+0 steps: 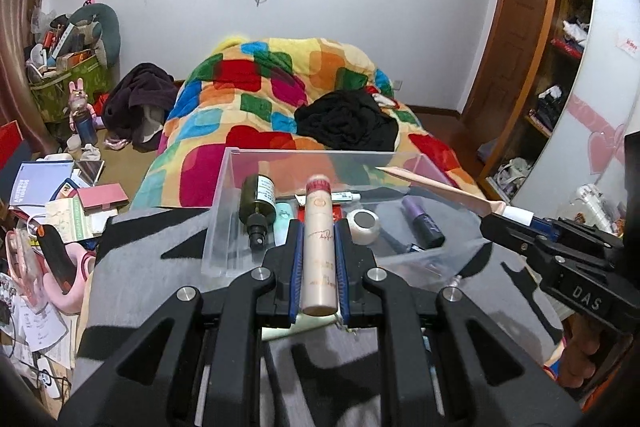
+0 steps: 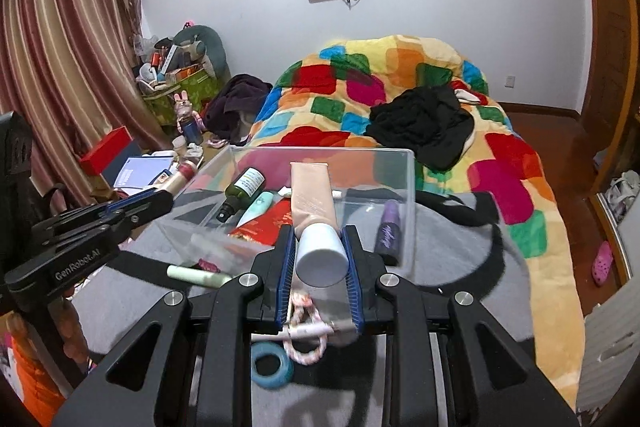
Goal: Organize objects
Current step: 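Carry the beige cylinder into the clear box and release while the right tool drops the foundation tube in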
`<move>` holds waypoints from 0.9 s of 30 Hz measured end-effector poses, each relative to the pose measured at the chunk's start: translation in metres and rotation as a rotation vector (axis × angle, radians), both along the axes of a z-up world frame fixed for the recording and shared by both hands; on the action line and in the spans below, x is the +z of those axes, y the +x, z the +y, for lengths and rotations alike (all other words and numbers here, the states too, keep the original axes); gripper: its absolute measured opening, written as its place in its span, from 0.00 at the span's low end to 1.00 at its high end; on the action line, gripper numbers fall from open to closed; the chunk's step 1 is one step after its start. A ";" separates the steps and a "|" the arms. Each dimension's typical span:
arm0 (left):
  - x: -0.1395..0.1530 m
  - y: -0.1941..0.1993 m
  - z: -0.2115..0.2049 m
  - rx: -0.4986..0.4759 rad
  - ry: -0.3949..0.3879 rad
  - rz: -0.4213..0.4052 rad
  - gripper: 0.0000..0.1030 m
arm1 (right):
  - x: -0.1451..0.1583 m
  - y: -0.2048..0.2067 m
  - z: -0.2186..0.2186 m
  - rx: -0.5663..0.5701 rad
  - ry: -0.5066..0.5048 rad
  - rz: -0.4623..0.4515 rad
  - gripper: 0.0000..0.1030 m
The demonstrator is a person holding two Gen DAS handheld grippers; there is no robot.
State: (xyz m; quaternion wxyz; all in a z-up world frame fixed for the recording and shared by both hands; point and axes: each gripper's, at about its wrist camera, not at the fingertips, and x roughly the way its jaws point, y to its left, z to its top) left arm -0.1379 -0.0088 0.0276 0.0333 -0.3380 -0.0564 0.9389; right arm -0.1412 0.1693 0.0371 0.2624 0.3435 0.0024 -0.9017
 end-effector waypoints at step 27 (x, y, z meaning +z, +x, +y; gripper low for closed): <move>-0.015 -0.022 0.003 -0.043 -0.002 -0.071 0.41 | -0.025 -0.035 -0.025 0.109 0.232 0.022 0.40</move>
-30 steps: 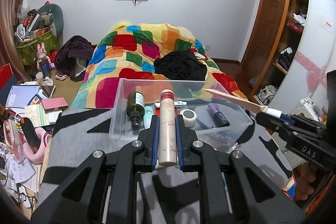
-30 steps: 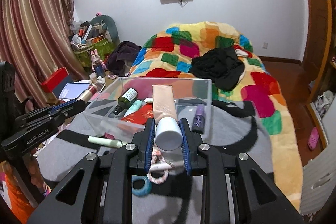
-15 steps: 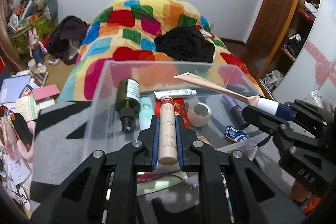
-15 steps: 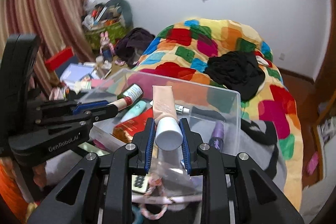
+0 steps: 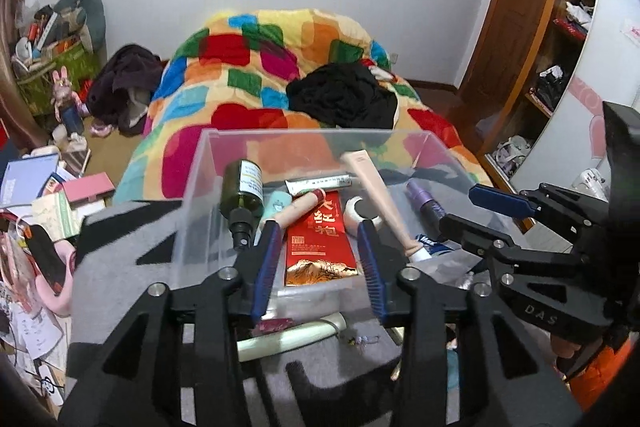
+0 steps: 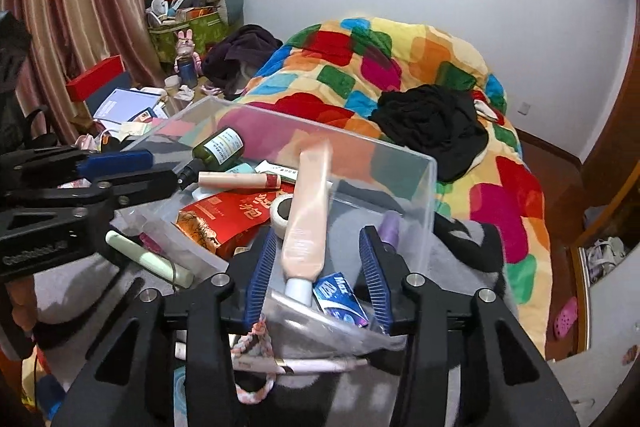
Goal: Organize objects
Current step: 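Carry the beige cylinder into the clear box and release while the right tool drops the foundation tube in, then reach the left tool to the white-green tube while the right tool reaches the blue tape roll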
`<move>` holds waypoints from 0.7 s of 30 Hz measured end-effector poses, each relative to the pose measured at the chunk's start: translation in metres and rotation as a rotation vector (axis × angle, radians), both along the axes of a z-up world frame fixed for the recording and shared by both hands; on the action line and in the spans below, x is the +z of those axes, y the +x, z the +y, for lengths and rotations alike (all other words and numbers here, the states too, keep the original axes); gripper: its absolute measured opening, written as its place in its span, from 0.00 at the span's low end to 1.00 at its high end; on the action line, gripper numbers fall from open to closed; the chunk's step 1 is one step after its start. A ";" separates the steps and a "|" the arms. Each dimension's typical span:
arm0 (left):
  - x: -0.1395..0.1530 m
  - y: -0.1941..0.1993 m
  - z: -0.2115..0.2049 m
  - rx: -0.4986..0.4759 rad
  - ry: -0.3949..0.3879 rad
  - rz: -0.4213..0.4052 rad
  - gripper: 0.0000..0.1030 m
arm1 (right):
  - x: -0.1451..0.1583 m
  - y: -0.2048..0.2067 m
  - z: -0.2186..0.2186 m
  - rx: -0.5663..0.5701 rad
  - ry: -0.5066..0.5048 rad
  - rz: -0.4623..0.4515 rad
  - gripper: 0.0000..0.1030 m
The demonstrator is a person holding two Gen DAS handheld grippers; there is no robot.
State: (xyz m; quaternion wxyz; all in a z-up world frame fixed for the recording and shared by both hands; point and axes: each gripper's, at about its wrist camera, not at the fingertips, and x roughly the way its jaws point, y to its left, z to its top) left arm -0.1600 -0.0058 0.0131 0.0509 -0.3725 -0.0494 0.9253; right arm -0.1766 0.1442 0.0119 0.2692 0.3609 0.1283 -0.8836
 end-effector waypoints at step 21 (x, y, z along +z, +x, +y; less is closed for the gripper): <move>-0.047 0.042 -0.034 -0.020 -0.069 -0.125 0.59 | -0.014 0.079 0.013 0.094 -0.025 -0.066 0.65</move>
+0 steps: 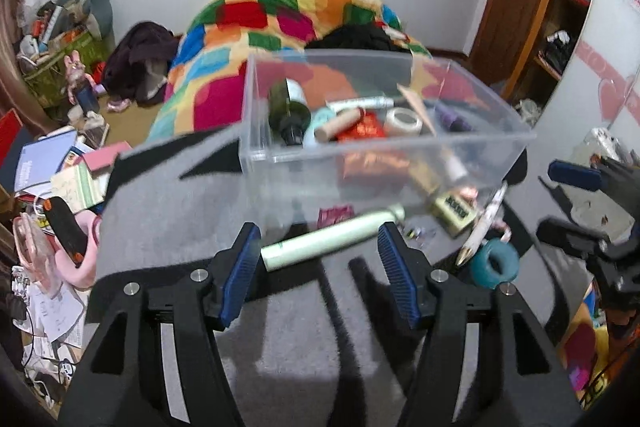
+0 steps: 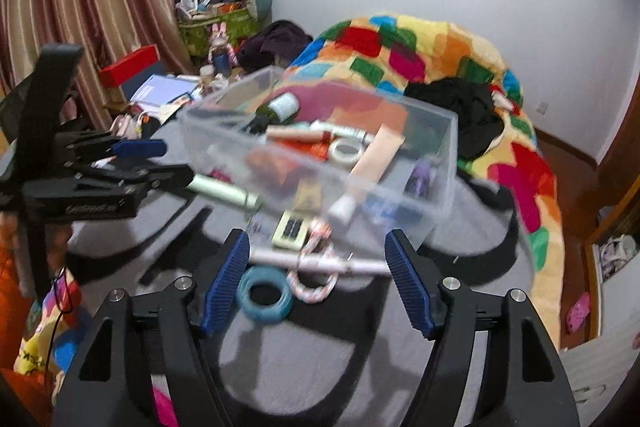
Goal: Organize objects
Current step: 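Reach the left tool to the white-green tube while the right tool reaches the blue tape roll, then grasp the white-green tube with the left tool while the right tool grasps the blue tape roll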
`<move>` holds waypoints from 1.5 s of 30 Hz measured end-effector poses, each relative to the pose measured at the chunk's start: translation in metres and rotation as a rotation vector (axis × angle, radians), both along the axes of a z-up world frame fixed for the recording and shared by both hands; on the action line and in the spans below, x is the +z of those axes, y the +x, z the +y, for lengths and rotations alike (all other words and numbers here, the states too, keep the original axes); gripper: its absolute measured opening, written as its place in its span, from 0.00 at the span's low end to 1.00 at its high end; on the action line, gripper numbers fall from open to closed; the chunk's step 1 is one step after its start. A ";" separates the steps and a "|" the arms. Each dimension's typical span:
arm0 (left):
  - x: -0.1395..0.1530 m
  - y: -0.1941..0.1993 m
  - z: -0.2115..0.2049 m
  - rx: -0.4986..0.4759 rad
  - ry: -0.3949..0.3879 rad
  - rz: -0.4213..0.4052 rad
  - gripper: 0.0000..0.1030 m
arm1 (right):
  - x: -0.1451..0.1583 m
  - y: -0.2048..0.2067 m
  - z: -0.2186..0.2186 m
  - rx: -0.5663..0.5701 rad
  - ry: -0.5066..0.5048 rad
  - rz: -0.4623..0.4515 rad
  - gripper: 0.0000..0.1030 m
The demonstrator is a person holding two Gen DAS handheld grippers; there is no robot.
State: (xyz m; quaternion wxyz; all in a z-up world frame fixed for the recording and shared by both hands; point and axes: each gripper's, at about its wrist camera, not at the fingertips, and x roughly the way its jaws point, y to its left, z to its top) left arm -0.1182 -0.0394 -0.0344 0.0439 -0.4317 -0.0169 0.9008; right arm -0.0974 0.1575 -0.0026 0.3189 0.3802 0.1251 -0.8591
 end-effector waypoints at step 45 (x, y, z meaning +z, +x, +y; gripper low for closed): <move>-0.023 0.051 0.040 -0.075 -0.039 -0.006 0.14 | -0.025 0.016 0.024 -0.049 -0.060 -0.117 0.34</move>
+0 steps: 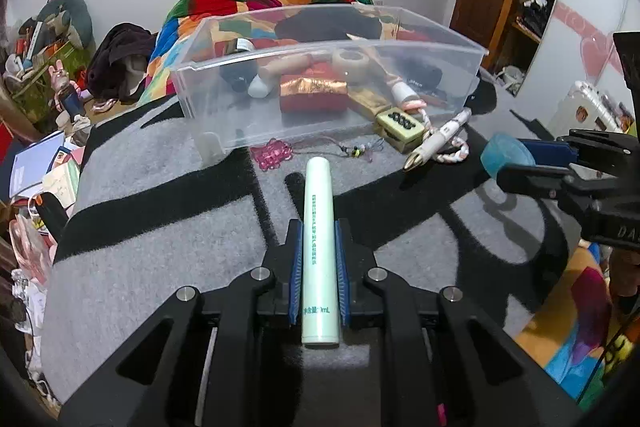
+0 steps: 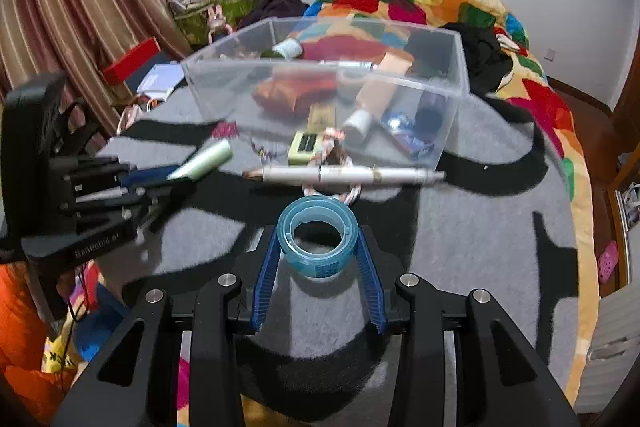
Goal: Organize objects
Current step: 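Grasp the white-green tube with the left tool while the right tool grasps the blue tape roll, then lower the white-green tube into the clear box while the right tool releases the tape roll inside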
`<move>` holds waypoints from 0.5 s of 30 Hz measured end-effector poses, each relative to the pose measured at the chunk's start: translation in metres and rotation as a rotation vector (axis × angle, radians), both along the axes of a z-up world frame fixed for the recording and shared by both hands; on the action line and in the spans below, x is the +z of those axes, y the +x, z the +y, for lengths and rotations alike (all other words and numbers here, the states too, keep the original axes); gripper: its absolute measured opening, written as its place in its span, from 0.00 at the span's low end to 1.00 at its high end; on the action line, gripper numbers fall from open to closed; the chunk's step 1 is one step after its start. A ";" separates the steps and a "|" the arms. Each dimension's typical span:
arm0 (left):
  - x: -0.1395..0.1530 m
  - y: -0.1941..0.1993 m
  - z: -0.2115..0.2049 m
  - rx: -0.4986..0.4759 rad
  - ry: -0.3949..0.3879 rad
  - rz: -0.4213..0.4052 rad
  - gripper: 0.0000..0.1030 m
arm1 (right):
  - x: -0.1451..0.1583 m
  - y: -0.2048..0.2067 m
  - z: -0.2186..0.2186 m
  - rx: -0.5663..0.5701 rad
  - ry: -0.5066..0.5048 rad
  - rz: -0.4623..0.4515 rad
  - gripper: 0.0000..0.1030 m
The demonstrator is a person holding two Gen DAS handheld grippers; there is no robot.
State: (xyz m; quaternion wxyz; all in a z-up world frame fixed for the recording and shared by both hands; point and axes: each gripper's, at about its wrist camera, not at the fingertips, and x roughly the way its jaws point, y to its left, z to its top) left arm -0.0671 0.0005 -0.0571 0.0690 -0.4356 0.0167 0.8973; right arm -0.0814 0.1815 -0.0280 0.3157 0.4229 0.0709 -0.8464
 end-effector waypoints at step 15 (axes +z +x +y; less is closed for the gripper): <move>0.069 -0.008 0.001 0.010 0.107 0.185 0.14 | 0.051 -0.036 0.009 -0.108 -0.071 0.119 0.34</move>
